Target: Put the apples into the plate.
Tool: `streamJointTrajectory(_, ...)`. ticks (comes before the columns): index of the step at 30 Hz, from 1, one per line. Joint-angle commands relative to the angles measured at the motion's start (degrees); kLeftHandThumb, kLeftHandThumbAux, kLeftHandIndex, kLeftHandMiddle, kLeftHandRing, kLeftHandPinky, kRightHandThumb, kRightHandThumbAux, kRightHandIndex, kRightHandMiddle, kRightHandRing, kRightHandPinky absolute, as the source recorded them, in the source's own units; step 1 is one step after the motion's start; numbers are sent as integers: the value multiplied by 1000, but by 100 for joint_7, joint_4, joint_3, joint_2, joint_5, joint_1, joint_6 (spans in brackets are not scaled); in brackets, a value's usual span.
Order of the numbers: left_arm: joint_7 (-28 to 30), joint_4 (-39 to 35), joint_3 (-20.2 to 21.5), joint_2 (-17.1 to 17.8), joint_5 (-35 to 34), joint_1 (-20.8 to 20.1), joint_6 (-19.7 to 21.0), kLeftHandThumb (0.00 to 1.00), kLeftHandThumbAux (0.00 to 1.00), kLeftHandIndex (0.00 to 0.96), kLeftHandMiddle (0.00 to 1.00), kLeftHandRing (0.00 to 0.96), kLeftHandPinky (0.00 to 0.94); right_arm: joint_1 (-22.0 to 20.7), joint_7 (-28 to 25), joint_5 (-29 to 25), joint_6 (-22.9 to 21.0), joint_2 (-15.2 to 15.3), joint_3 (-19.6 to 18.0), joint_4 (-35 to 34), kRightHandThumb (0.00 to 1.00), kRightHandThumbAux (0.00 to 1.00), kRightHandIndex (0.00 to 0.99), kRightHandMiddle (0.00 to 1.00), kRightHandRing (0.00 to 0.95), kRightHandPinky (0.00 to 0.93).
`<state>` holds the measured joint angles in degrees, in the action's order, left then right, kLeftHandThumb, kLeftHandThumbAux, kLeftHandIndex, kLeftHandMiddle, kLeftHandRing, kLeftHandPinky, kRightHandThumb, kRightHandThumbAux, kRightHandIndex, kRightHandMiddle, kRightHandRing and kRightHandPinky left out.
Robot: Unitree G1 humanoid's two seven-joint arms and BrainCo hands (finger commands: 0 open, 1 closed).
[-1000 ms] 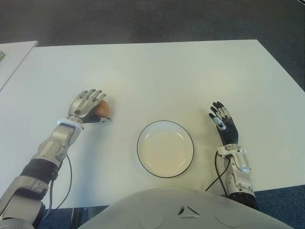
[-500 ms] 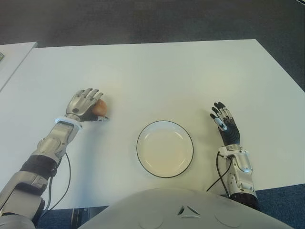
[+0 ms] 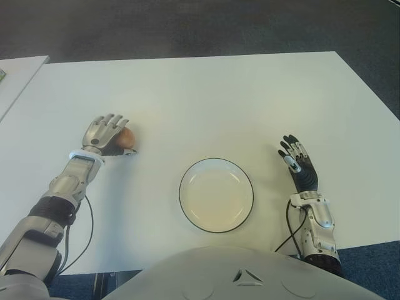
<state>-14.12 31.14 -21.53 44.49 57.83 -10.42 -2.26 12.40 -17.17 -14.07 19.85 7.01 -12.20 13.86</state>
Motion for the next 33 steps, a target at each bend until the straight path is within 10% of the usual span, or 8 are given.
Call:
streamJointTrajectory(1,610,594,-354,-219,-68,241,110,641,520,340,396,390,393,178,60,-25,-236,-60,-13,195,124,544,63,44,11,27)
streamJointTrajectory(11,429,947,-453,-313,-284,82,51,846,658,420,510,694,703,177,63,-36,-227,-78,-22,193,125,542,68,49,16,30)
streamJointTrajectory(33,171,585,-288,-423,-844,232,328,853,667,405,526,802,793,35,277,53,-198,-131,-14,328,124,545,63,35,1,11)
